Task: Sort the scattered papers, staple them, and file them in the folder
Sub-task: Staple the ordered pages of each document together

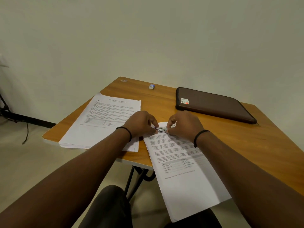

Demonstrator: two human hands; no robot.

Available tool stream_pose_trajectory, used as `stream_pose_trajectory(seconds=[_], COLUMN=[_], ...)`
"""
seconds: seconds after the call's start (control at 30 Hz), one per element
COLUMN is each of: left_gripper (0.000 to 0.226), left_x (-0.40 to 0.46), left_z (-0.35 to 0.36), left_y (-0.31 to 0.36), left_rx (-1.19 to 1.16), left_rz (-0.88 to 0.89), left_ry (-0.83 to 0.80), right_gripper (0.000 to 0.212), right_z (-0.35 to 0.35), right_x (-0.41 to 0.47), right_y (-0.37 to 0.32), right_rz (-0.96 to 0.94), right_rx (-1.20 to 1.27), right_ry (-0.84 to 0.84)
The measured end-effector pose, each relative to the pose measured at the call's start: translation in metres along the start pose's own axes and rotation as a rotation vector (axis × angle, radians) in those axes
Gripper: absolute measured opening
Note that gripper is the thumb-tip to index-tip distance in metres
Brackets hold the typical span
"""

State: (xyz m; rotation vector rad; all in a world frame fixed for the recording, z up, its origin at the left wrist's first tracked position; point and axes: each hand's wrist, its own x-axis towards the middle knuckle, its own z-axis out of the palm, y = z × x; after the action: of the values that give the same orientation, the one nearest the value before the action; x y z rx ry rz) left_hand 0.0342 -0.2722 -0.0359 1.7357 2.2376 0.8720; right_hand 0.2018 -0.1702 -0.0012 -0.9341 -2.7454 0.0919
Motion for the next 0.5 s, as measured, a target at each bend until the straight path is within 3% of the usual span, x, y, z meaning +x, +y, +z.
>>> stream_pose_trajectory(seconds=[0.5], left_gripper=[0.019], left_x=[0.0009], left_z=[0.0021], left_y=[0.0008], left_rx=[-0.026], left_rz=[-0.008], left_ry=[0.016], right_gripper=[0.009], right_z=[-0.0096], right_x=[0.0057], right_y=[-0.0039], right_rz=[0.016], right_rx=[-0.038], right_ry=[-0.131])
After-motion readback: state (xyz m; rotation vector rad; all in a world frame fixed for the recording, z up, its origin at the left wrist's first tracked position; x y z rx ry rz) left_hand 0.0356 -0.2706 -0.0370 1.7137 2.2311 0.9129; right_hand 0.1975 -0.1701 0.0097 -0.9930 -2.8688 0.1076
